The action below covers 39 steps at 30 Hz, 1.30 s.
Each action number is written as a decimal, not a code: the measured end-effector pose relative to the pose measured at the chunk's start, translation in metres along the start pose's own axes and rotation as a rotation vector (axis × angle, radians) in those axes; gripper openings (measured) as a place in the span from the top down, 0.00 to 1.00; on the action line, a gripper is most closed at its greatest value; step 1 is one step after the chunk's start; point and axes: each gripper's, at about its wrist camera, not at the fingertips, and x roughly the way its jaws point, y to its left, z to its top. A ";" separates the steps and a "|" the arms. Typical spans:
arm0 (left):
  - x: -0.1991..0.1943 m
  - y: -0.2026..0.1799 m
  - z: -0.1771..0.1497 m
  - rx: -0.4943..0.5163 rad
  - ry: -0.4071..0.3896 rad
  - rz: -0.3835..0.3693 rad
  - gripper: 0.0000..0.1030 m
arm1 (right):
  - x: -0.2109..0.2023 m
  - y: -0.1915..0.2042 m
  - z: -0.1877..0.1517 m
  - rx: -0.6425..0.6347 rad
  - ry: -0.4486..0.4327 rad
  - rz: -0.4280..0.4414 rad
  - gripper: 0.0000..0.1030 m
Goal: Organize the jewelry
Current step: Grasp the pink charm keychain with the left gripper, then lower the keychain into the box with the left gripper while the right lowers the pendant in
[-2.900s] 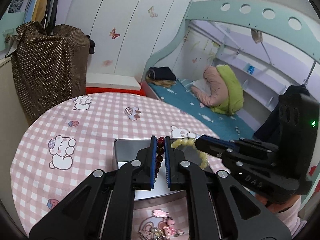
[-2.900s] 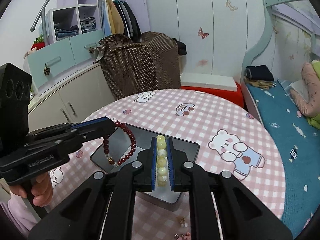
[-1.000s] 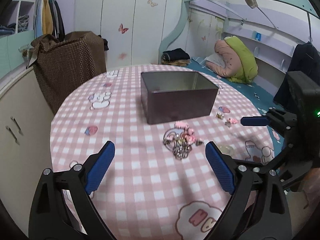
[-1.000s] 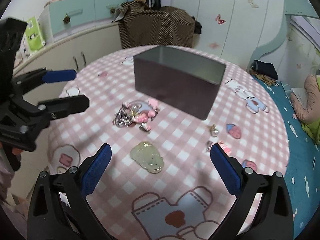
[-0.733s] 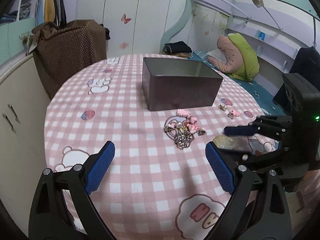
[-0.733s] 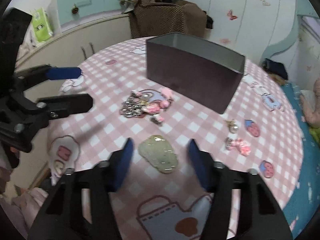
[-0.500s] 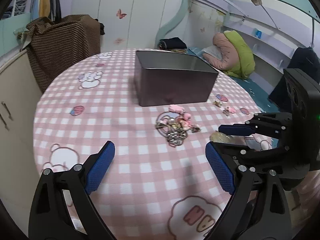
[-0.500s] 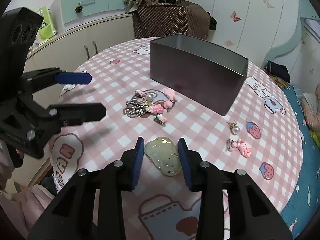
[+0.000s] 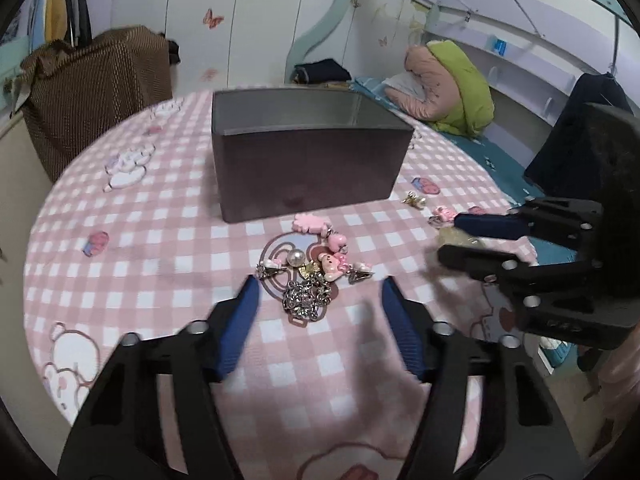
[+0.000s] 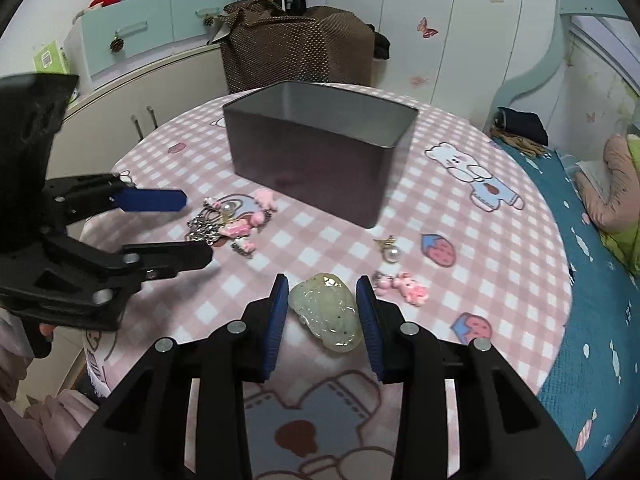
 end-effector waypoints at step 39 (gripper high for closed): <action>-0.065 -0.001 0.062 0.016 -0.285 -0.014 0.94 | -0.031 -0.009 0.067 0.042 -0.196 -0.036 0.68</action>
